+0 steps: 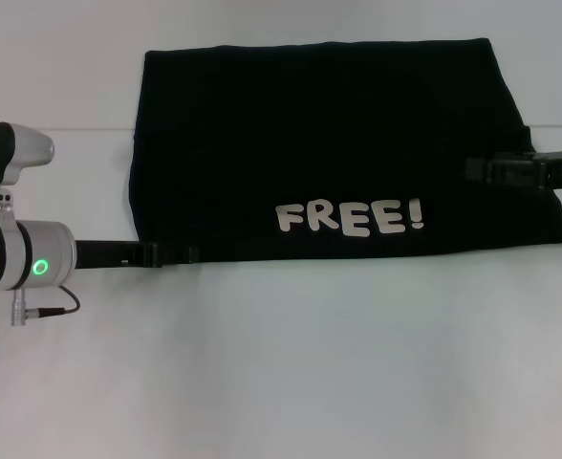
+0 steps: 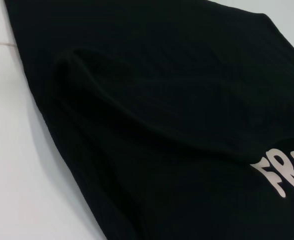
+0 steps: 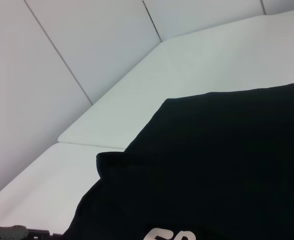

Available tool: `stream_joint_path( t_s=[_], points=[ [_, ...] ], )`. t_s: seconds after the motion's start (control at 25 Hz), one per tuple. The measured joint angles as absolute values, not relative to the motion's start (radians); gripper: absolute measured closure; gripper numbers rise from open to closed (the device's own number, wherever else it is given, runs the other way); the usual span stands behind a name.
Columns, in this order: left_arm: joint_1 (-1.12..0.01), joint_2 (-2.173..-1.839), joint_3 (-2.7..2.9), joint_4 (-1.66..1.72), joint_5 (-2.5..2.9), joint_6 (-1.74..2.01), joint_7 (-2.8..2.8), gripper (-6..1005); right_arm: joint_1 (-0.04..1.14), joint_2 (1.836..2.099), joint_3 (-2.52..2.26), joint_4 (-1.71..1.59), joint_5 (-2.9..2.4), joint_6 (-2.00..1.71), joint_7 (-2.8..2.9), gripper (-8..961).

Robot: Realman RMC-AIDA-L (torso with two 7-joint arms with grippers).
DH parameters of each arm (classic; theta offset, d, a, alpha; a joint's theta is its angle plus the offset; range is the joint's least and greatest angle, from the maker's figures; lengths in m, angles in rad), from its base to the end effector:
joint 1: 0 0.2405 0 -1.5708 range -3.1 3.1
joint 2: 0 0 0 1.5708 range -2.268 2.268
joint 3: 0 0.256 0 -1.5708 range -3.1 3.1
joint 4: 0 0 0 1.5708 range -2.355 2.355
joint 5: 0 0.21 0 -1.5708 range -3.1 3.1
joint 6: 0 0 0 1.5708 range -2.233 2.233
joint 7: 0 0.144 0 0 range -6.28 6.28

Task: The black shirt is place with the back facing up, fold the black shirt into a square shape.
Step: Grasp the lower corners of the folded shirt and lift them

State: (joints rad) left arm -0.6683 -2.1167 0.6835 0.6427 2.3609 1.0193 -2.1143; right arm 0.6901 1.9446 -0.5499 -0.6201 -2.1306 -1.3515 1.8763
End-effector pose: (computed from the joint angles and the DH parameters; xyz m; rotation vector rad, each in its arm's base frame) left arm -0.2887 0.3947 -0.0176 -2.2027 -1.3799 -0.2833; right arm 0.2664 0.4054 0.0646 -2.3830 1.1325 0.6063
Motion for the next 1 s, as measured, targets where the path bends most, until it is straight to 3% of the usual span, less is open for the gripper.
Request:
stream_joint_path(
  t_s=[0.32, 0.56, 1.0],
  points=[
    [-0.669, -2.111, 0.683, 0.643, 2.361, 1.005, -2.098, 149, 0.686, 1.945, -0.544, -0.620, -2.131, -1.351, 1.876, 174],
    [-0.668, -2.110, 0.687, 0.643, 2.368, 1.002, -2.087, 329, 0.677, 1.941, -0.542, -0.620, -2.131, -1.358, 1.878, 175],
    [-0.671, -2.113, 0.708, 0.643, 2.383, 0.966, -2.087, 809, 0.675, 1.937, -0.542, -0.621, -2.131, -1.362, 1.883, 174]
  ],
)
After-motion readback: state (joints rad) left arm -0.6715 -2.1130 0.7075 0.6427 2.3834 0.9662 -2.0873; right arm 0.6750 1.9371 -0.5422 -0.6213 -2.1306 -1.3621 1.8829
